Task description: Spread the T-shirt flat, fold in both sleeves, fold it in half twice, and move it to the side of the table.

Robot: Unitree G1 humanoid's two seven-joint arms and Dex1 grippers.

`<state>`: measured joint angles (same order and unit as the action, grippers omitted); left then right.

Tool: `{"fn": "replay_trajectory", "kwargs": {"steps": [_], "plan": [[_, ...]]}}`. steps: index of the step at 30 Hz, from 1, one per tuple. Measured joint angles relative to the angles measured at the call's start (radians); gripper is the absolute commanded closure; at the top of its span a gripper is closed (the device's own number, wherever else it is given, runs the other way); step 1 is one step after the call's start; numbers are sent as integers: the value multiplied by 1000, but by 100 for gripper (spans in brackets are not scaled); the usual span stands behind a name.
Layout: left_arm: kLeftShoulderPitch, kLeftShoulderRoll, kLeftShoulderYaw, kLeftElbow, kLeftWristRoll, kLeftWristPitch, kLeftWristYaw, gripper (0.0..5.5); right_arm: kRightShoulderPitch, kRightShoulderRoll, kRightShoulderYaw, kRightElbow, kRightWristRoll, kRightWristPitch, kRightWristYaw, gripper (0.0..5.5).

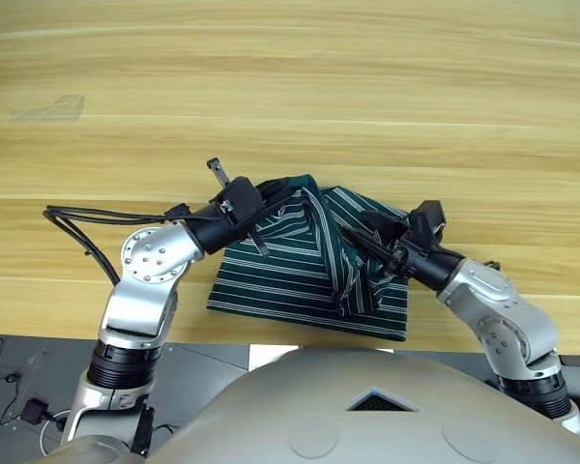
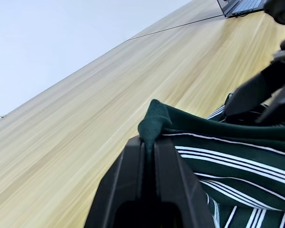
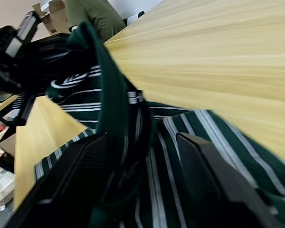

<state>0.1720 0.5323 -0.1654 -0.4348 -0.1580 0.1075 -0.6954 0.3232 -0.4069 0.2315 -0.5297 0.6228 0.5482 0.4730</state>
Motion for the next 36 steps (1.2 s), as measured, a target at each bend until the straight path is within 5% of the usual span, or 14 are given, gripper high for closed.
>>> {"fn": "replay_trajectory", "kwargs": {"steps": [19, 33, 36], "plan": [[0, -1, -14, -20, -3, -15, 10, 544, 60, -7, 78, 43, -128, -22, 25, 278], [0, 0, -9, -19, 2, -18, 10, 544, 47, -3, 84, -33, -155, -51, 78, 536], [0, 0, -9, -18, 5, -18, 10, 544, 44, -2, 84, -32, -156, -51, 79, 547]]}}
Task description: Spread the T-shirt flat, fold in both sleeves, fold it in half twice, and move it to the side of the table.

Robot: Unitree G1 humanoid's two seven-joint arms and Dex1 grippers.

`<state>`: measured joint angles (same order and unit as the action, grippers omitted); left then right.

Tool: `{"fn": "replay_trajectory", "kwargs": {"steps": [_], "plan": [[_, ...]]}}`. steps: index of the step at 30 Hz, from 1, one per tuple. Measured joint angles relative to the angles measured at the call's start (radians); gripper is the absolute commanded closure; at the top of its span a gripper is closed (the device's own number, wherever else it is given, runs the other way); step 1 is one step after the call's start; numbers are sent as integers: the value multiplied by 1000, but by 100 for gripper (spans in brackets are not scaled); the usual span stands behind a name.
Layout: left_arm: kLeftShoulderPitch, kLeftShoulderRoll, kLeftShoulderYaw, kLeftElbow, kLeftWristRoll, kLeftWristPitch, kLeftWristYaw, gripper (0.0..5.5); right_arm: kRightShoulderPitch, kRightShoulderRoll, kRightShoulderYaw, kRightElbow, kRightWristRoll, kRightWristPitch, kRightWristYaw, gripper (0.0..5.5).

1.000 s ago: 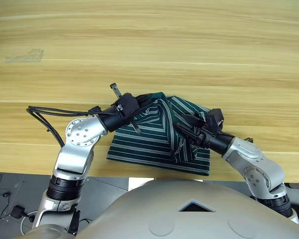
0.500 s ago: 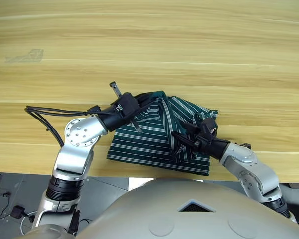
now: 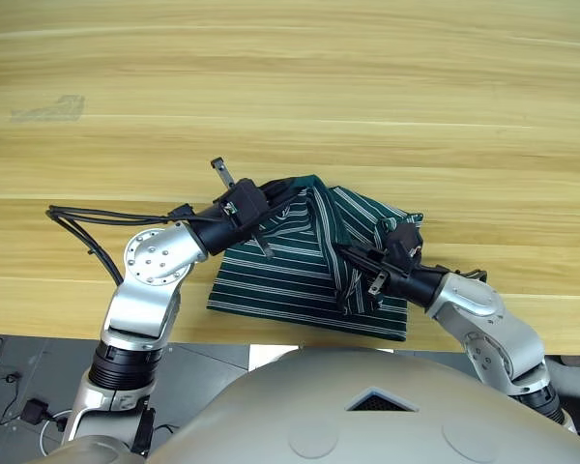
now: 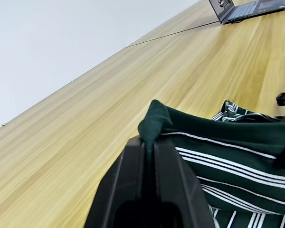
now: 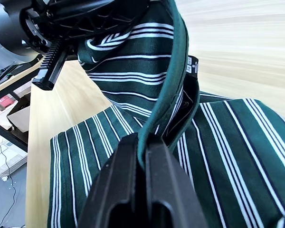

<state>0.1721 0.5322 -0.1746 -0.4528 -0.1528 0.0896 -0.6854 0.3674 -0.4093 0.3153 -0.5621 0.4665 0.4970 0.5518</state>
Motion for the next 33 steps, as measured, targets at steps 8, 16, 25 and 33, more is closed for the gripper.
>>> {"fn": "replay_trajectory", "kwargs": {"steps": [8, 16, 25, 33], "plan": [[-11, 2, 22, -18, -4, 0, 0, 544, -19, 4, 0, 60, -19, -17, 11, 547], [-258, 49, 112, 157, 22, -2, 2, 544, -435, -47, -210, 287, -92, -189, 40, 547], [-1116, 36, -31, 878, 310, -197, 157, 544, -1307, -55, -168, 1113, -415, -628, -131, 547], [-1688, 71, -113, 1337, 570, -547, 418, 544, -1756, -148, -194, 1582, -609, -1022, -337, 547]]}}
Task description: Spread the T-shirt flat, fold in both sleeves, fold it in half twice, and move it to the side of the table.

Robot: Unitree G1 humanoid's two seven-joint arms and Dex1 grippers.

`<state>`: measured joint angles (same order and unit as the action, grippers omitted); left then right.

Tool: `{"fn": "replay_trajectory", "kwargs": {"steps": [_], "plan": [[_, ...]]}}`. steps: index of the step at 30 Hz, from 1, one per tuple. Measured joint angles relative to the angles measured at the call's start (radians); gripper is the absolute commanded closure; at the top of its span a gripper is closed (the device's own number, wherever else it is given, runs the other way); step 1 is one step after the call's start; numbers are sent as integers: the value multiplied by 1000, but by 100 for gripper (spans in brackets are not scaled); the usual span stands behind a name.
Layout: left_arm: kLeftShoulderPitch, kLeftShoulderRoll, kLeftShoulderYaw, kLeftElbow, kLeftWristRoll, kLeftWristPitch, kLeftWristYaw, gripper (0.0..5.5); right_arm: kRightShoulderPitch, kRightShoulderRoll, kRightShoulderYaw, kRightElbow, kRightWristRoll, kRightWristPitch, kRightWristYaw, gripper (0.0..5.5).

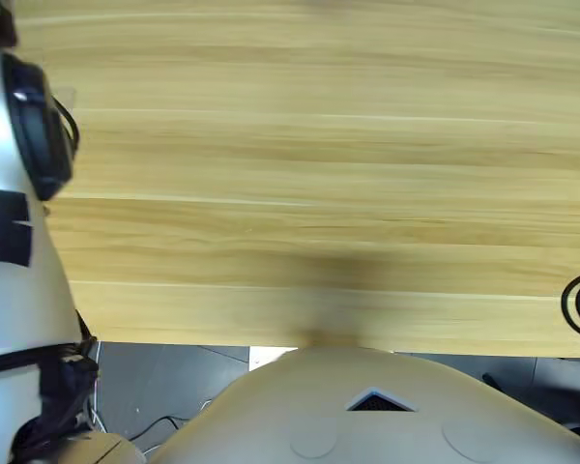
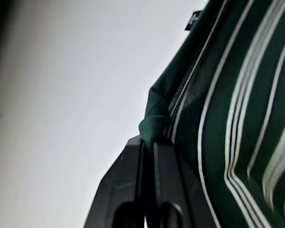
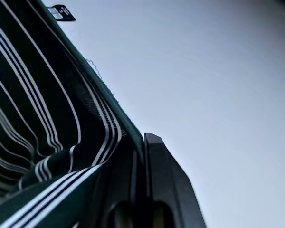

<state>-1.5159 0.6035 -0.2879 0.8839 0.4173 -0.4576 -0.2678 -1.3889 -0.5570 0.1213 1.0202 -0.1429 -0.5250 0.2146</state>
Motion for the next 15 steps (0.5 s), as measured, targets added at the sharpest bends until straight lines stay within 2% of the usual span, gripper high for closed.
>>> {"fn": "replay_trajectory", "kwargs": {"steps": [3, 7, 10, 12, 15], "plan": [[113, 27, 6, -67, -31, -62, -95, 544, 57, -6, 5, 24, -21, -62, 48, 547], [555, 76, -24, -360, -110, -89, -262, 544, 365, 20, 90, -85, -18, -101, 247, 547], [940, 140, -49, -622, -154, -81, -346, 544, 705, -8, 236, -320, 19, -122, 527, 547], [1147, 174, -45, -778, -196, -23, -387, 544, 878, -36, 289, -479, 56, -103, 660, 547], [1256, 194, 4, -927, -223, 41, -398, 544, 932, -47, 281, -631, 105, -43, 700, 547]]}}
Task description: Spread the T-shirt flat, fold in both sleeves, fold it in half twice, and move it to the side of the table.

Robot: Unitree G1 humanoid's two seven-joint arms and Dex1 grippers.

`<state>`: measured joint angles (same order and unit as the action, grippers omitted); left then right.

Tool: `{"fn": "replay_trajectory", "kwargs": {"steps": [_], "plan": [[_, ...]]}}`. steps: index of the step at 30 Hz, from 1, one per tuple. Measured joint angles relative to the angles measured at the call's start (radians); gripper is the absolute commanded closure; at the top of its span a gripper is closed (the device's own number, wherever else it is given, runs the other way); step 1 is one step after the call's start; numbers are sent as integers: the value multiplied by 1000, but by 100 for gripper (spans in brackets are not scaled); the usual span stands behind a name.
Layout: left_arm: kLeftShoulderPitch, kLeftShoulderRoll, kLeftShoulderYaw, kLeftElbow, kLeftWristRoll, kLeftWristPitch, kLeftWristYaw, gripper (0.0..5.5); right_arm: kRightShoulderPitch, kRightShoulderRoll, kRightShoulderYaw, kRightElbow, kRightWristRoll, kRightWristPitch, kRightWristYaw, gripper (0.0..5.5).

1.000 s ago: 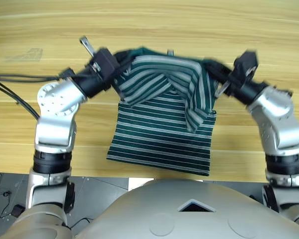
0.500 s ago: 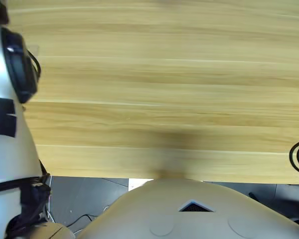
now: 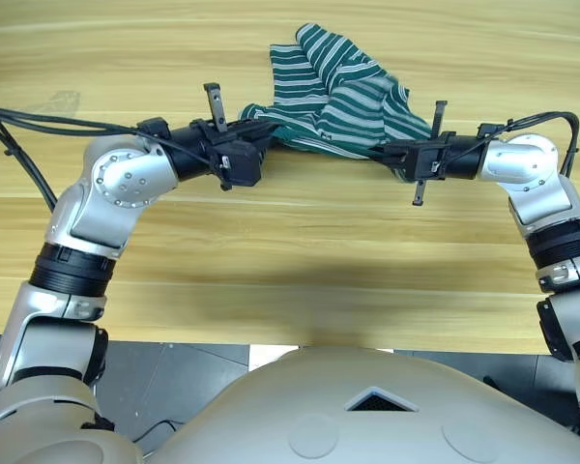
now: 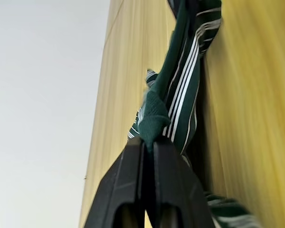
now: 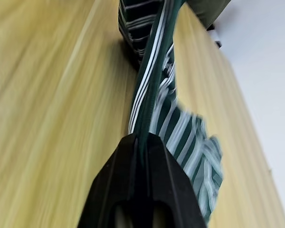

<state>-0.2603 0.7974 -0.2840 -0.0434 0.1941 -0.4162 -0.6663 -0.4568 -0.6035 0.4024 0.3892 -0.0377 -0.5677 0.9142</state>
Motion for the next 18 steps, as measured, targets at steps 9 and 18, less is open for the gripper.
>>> {"fn": "replay_trajectory", "kwargs": {"steps": [9, 18], "plan": [[309, 70, 17, -286, 5, 95, -104, 477, 283, -80, 45, -260, 17, 152, 147, 550], [507, 109, -17, -393, 36, 121, -171, 338, 430, -150, 0, -477, 204, 383, 266, 550]]}}
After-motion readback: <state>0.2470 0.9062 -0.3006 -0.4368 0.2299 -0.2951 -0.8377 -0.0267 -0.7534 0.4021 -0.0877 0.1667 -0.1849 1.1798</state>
